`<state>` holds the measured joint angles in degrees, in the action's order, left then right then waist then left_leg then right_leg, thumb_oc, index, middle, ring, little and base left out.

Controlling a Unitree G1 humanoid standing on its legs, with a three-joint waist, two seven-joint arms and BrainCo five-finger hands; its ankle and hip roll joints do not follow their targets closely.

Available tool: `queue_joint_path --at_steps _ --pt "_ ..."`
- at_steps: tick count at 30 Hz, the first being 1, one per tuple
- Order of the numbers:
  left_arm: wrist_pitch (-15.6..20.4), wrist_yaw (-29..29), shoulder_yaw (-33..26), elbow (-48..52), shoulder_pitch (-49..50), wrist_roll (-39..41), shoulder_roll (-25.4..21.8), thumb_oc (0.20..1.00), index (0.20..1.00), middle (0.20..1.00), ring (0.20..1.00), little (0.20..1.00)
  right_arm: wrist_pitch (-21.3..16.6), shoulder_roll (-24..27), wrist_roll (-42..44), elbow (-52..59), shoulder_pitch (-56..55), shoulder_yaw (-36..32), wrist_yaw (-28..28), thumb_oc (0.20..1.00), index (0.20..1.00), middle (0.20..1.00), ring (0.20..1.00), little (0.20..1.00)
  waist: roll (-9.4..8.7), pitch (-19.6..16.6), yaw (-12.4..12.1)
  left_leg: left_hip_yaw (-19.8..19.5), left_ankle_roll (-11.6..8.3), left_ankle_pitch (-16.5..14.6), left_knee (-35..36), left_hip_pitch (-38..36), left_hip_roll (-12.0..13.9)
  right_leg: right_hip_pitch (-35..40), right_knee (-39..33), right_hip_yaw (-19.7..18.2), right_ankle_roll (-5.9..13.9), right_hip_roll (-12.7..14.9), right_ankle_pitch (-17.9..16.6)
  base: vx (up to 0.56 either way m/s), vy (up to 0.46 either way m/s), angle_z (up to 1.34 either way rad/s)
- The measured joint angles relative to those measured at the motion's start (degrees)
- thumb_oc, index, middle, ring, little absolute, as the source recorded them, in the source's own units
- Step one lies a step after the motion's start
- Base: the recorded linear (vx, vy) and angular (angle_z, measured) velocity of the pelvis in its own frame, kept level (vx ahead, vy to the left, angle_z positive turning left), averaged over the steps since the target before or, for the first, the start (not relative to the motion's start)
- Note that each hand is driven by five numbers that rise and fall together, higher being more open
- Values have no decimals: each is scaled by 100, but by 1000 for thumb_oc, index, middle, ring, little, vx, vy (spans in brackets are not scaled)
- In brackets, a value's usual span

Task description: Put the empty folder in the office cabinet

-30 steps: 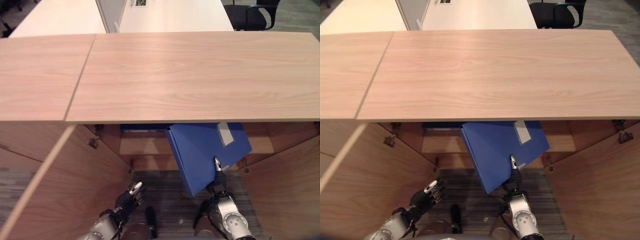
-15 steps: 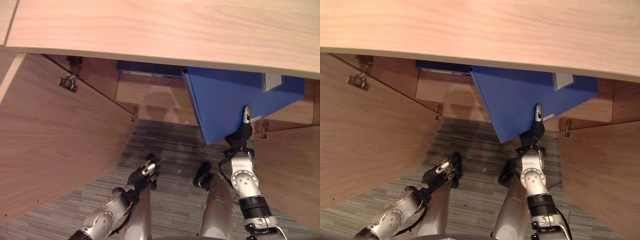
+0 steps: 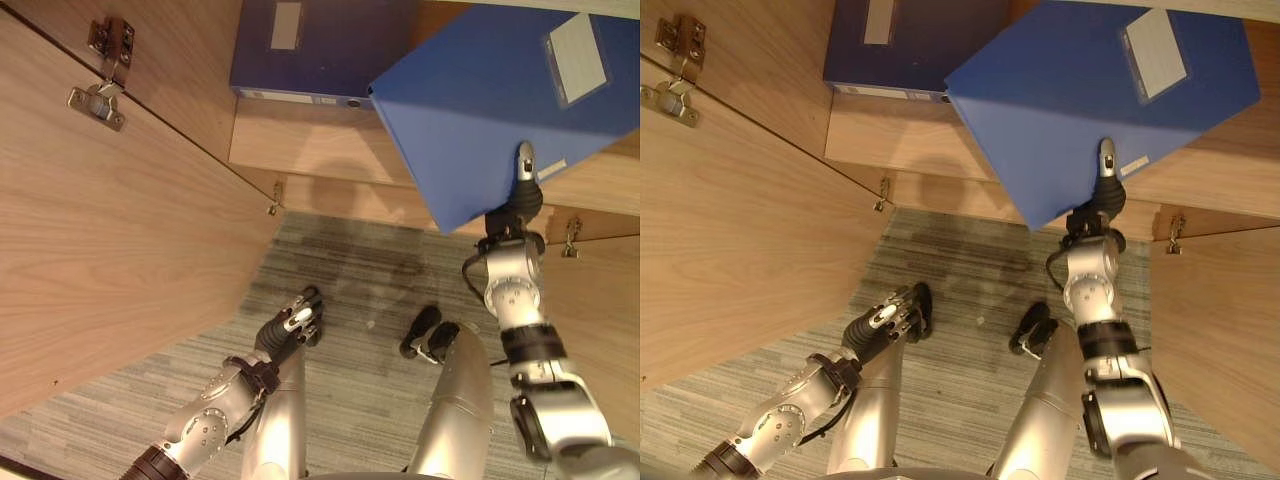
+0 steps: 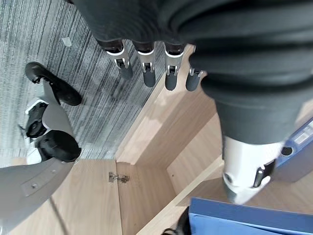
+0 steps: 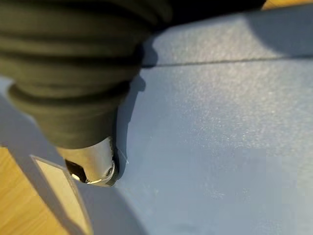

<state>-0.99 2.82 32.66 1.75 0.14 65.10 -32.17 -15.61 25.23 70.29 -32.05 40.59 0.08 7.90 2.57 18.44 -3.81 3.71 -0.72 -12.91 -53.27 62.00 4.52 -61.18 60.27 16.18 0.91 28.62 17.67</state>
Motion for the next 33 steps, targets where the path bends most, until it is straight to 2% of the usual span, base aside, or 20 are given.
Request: queue_joint_path --at_steps 3,4,7,8,14,19,28,33 --pt "35 -12 73 4 -18 63 -48 1000 1000 1000 1000 1000 12 101 38 -931 608 -34 71 200 200 200 200 200 7 -6 -57 -5 9 -5 -20 63 -23 -47 52 -1 -30 40 2 -1 -29 6" --pt "76 -51 86 0 -25 100 -50 1000 1000 1000 1000 1000 -71 99 94 -1267 947 -296 98 200 200 200 200 200 12 -13 -118 -5 8 -2 -25 159 -31 -142 80 16 -45 65 9 -5 -24 4" --pt "97 -140 120 -14 -41 100 -73 1000 1000 1000 1000 1000 -250 160 291 -1962 1478 -377 115 200 200 200 200 200 20 -26 -154 -7 8 -2 -29 171 -65 -164 121 12 -77 89 30 -12 -14 6" --pt "112 -194 137 -15 -45 101 -83 1000 1000 1000 1000 1000 -241 201 385 -2459 1925 -338 348 200 200 200 200 200 23 -62 -156 -4 8 -3 -27 171 -66 -169 119 12 -74 97 41 -10 -7 4" --pt "131 -355 166 -54 -51 104 -45 1000 1000 1000 1000 1000 -246 80 511 -2500 2044 -270 566 200 200 200 200 200 49 -135 -201 -1 10 -6 -9 173 -74 -176 117 11 -83 98 64 0 0 0" --pt "166 -486 413 -119 -52 209 -20 1000 1000 1000 1000 1000 -236 45 703 -3359 2469 -85 768 200 200 200 200 200 182 -412 -250 -8 11 -6 5 178 -110 -174 115 13 -61 149 87 -2 1 1" --pt "279 -722 565 -166 -55 336 -20 1000 1000 1000 1000 1000 -179 -119 740 -3613 2812 63 1168 200 200 200 200 200 184 -418 -256 -37 2 -1 20 194 -106 -179 101 19 -56 92 82 0 0 0" --pt "350 -822 617 -171 -96 379 -23 1000 1000 1000 1000 1000 -386 -189 971 -3507 2862 38 1240 200 200 200 200 200 185 -418 -325 -76 -51 41 114 228 -111 -187 25 73 -26 81 59 4 0 1"
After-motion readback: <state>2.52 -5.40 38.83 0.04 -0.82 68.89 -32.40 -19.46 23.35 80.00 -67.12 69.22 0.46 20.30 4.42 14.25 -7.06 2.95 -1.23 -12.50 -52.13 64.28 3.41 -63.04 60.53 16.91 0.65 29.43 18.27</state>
